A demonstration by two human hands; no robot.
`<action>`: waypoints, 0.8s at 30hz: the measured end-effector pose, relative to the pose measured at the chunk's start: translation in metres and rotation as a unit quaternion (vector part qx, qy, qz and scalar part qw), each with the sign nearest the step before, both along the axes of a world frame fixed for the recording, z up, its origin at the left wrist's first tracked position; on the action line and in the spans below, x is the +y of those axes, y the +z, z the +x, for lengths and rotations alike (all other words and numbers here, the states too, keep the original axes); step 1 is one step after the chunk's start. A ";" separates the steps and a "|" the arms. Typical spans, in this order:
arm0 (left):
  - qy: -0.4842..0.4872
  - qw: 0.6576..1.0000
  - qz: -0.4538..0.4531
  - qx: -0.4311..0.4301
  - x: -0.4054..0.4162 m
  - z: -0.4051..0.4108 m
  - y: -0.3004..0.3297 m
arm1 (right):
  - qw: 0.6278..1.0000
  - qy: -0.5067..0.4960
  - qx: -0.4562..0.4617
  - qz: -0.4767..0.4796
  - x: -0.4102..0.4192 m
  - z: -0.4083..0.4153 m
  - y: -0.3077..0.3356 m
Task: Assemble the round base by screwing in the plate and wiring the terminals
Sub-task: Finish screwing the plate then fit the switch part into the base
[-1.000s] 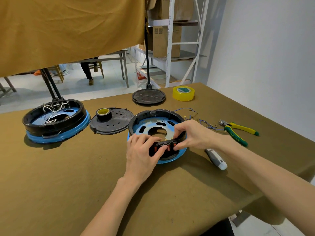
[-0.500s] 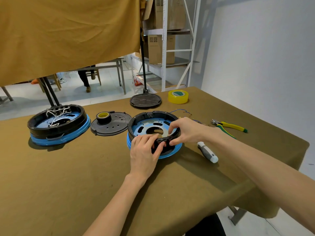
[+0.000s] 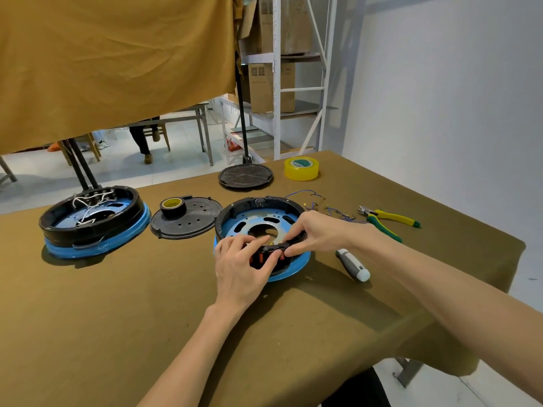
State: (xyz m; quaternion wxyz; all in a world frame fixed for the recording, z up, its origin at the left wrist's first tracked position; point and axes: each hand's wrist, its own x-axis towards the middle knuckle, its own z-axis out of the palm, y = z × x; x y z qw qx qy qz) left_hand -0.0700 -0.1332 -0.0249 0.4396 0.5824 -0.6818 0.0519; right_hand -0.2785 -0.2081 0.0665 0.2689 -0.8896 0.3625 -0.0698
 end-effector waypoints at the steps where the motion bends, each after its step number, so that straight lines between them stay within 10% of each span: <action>1: -0.003 1.000 -0.004 0.002 0.000 0.000 0.000 | 1.000 -0.005 -0.006 -0.013 0.002 0.000 -0.004; 24: -0.055 0.992 0.067 -0.088 -0.005 0.021 0.018 | 0.990 -0.020 -0.117 -0.080 0.003 0.006 -0.031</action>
